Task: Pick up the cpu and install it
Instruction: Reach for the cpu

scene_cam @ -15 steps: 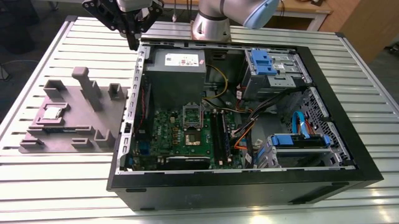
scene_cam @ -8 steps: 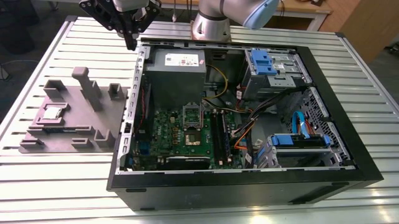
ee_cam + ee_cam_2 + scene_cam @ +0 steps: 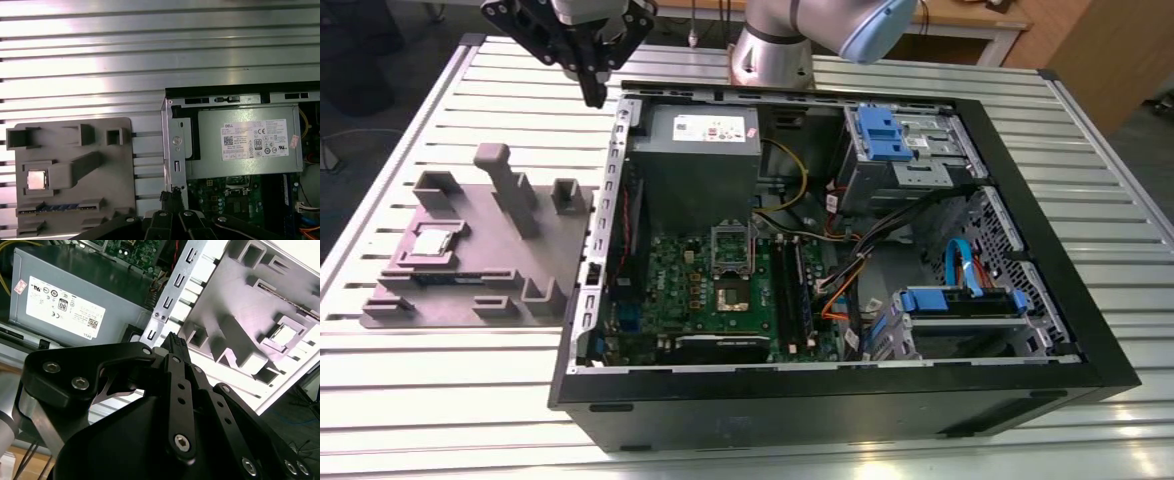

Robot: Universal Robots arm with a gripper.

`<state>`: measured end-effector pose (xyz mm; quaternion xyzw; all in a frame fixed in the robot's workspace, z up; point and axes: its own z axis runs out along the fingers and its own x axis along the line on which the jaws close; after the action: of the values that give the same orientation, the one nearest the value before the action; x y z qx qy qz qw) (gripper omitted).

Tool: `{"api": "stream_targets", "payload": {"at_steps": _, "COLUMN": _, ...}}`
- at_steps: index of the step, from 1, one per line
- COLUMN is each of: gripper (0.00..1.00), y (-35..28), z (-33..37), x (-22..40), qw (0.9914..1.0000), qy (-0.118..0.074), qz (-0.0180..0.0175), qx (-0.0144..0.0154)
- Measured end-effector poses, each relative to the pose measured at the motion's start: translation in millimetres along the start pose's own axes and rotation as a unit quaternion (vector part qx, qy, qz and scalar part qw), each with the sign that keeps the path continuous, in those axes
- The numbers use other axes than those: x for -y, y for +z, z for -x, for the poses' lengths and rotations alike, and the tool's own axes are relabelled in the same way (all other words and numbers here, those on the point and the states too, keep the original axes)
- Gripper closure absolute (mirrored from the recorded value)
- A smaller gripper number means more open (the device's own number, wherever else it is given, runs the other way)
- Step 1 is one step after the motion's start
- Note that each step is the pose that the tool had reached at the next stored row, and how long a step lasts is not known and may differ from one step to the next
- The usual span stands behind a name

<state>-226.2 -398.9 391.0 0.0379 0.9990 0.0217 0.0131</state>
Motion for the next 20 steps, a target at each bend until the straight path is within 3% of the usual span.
{"api": "stream_targets", "payload": {"at_steps": 20, "gripper": 0.9, "y": 0.0, "z": -11.8, "x": 0.9, "qw": 1.0, "qy": 0.0, "qz": 0.0, "qx": 0.0}}
